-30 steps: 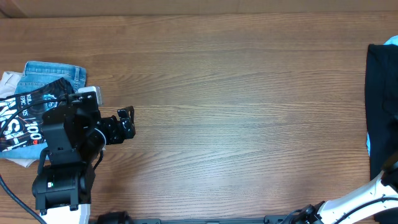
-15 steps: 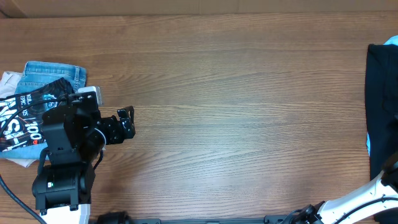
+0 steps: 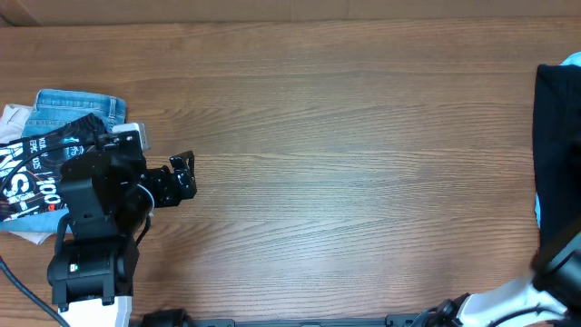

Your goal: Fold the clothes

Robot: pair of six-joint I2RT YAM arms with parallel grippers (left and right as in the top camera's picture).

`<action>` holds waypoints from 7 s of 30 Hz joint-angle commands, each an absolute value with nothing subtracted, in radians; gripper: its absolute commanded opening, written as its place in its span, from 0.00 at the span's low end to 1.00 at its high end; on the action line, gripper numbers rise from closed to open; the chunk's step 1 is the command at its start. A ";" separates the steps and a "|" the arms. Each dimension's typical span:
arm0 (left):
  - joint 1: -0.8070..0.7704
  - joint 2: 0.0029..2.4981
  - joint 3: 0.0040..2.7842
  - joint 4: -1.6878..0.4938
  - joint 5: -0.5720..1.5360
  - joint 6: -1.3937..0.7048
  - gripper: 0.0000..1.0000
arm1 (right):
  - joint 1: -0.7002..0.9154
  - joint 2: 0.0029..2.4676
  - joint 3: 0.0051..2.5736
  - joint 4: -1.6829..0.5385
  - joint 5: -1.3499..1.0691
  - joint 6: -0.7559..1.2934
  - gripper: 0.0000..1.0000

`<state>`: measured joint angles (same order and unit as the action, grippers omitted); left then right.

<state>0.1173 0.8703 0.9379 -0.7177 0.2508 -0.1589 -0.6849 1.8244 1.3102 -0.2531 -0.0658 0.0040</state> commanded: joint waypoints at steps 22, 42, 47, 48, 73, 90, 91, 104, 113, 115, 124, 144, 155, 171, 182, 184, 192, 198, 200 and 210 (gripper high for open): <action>0.111 0.955 0.966 -0.714 0.253 -0.172 0.91 | 0.466 1.711 1.340 -0.593 -0.219 -0.016 0.07; 0.084 1.033 0.966 -0.704 0.423 -0.224 0.90 | 0.149 1.328 1.365 -0.871 0.059 0.165 0.92; -0.052 1.179 0.966 -0.702 0.416 -0.225 0.92 | 0.033 1.309 1.364 -0.965 0.057 0.191 0.99; -0.079 1.208 0.966 -0.699 0.416 -0.225 0.93 | 0.019 1.309 1.362 -0.976 0.054 0.191 0.99; -0.332 1.903 0.966 -0.353 0.629 -0.379 0.31 | -0.041 1.310 1.362 -1.027 0.040 0.210 0.98; 0.093 1.675 1.249 -0.944 0.237 -0.489 0.04 | -0.041 1.311 1.362 -1.027 0.040 0.210 0.98; 0.128 1.659 1.260 -1.001 0.237 -0.498 0.04 | -0.041 1.312 1.362 -1.027 0.040 0.210 0.98; 0.202 1.623 1.259 -1.165 0.305 -0.380 0.04 | -0.039 1.343 1.324 -1.229 -0.257 0.210 0.98; 0.203 1.614 1.272 -1.071 0.468 -0.360 0.04 | 0.019 1.343 1.112 -1.282 -0.368 0.214 0.96; 0.202 1.615 1.272 -1.072 0.461 -0.360 0.04 | 0.056 1.343 1.040 -1.245 -0.369 0.242 0.96; 0.202 1.615 1.272 -1.076 0.461 -0.360 0.04 | 0.130 1.357 0.773 -1.020 -0.368 0.370 0.98; 0.202 1.615 1.272 -1.076 0.461 -0.358 0.04 | 0.127 1.641 0.690 -0.747 -0.334 0.472 0.04; 0.202 1.615 1.272 -1.023 0.461 -0.359 0.04 | -0.084 1.641 1.293 -0.752 -0.175 0.464 0.04; 0.200 1.615 1.272 -0.933 0.461 -0.359 0.04 | -0.125 1.645 1.320 -1.122 -0.102 0.358 1.00; 0.200 1.615 1.272 -0.931 0.451 -0.359 0.04 | -0.125 1.646 0.947 -0.754 -0.224 0.359 0.86; 0.200 1.615 1.272 -0.931 0.440 -0.360 0.04 | -0.125 1.646 0.908 -0.688 -0.226 0.359 0.84; 0.200 1.615 1.272 -0.931 0.438 -0.360 0.04 | -0.124 1.646 0.869 -0.603 -0.243 0.359 0.59; 0.200 1.615 1.272 -0.931 0.438 -0.360 0.04 | -0.105 1.649 0.868 -0.597 -0.247 0.359 0.56; 0.200 1.615 1.272 -0.931 0.438 -0.360 0.04 | -0.102 1.656 0.868 -0.592 -0.248 0.359 0.56; 0.200 1.615 1.272 -0.938 0.438 -0.359 0.04 | -0.101 1.759 0.869 -0.590 -0.248 0.360 0.23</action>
<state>0.2092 1.6226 1.2556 -0.9348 0.4484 -0.3820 -0.1043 1.7039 0.8833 -0.5877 -0.2489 0.3557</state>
